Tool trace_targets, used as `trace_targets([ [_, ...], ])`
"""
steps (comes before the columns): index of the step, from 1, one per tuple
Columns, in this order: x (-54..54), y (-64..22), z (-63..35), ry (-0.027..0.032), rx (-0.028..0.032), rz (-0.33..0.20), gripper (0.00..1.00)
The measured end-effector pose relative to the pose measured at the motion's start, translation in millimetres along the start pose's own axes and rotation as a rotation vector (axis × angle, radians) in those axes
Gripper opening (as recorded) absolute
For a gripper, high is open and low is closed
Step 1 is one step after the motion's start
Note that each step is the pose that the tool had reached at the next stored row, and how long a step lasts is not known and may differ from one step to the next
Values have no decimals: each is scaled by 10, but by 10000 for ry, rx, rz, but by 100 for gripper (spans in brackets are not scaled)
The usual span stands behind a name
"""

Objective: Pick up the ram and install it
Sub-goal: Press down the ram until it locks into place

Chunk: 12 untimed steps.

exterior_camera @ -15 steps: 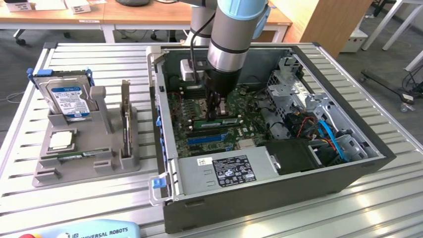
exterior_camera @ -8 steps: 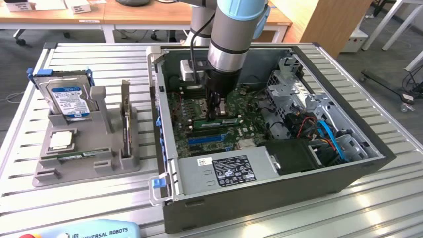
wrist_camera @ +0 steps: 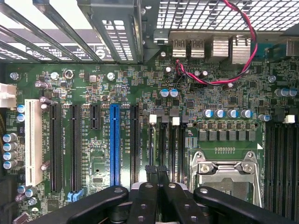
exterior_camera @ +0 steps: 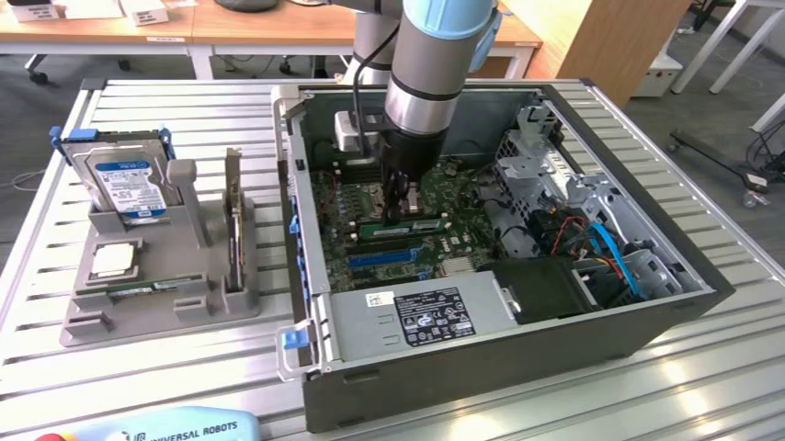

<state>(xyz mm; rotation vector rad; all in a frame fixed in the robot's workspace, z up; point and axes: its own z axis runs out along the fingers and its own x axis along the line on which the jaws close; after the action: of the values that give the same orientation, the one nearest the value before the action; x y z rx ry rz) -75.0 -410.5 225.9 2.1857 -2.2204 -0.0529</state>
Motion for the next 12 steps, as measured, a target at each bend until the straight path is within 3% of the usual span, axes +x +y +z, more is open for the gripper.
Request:
trace_targets([
  [12,0,0,12,-2,0,0,10],
])
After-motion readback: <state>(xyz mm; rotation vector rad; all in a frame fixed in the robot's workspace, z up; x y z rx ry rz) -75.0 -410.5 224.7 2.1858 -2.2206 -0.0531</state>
